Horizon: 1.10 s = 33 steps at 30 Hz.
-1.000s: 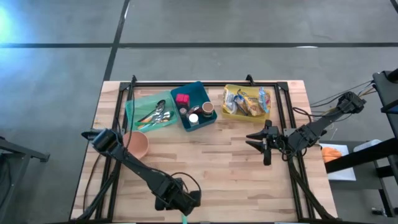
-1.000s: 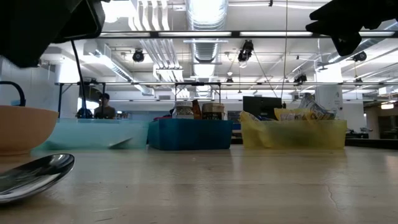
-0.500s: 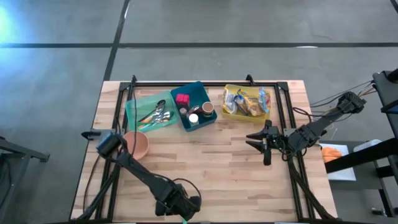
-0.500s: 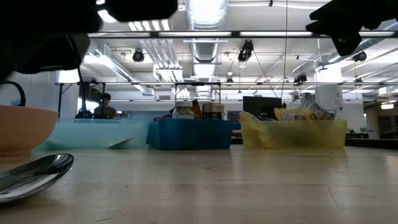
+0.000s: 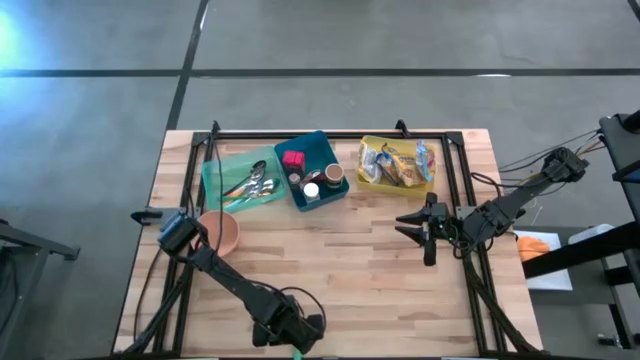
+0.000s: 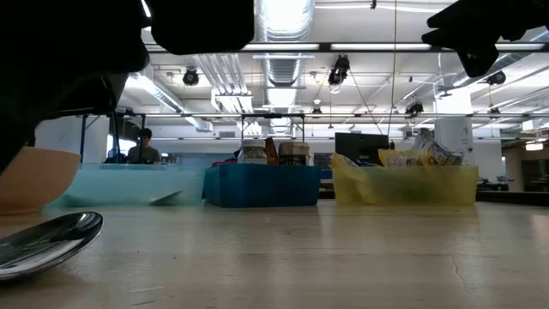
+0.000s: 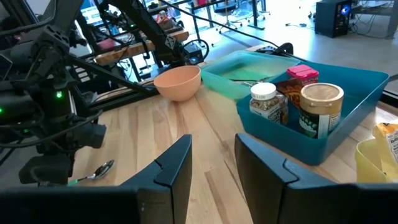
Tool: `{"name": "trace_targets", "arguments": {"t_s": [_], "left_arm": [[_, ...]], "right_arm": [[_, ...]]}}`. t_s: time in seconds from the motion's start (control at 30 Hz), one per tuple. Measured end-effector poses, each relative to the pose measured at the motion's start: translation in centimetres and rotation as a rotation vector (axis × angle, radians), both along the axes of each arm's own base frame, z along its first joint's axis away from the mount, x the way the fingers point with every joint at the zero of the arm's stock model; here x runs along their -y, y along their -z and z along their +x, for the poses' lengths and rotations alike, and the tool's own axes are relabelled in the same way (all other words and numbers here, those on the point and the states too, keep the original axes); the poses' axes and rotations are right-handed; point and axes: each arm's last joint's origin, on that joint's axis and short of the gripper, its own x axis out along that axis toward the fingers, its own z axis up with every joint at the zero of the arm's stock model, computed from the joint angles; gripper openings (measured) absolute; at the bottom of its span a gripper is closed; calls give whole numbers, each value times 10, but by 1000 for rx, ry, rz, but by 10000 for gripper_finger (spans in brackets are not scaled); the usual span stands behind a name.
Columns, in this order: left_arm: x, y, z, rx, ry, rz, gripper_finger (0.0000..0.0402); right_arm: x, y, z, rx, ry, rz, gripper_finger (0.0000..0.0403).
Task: Pick & Place Food Item
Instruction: Put the green spoon into the green bin
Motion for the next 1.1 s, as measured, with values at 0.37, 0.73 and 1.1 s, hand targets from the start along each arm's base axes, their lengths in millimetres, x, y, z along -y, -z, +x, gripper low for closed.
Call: {"name": "trace_targets", "arguments": {"t_s": [0.37, 0.73, 1.1], "left_arm": [[-2, 15, -3, 56, 34, -20, 126], [-2, 16, -2, 92, 53, 11, 41], [-5, 16, -1, 92, -5, 29, 39]], "right_arm": [[0, 0, 0, 0, 0, 0, 119], [0, 0, 0, 0, 0, 0, 119], [0, 0, 0, 0, 0, 0, 119]]}}
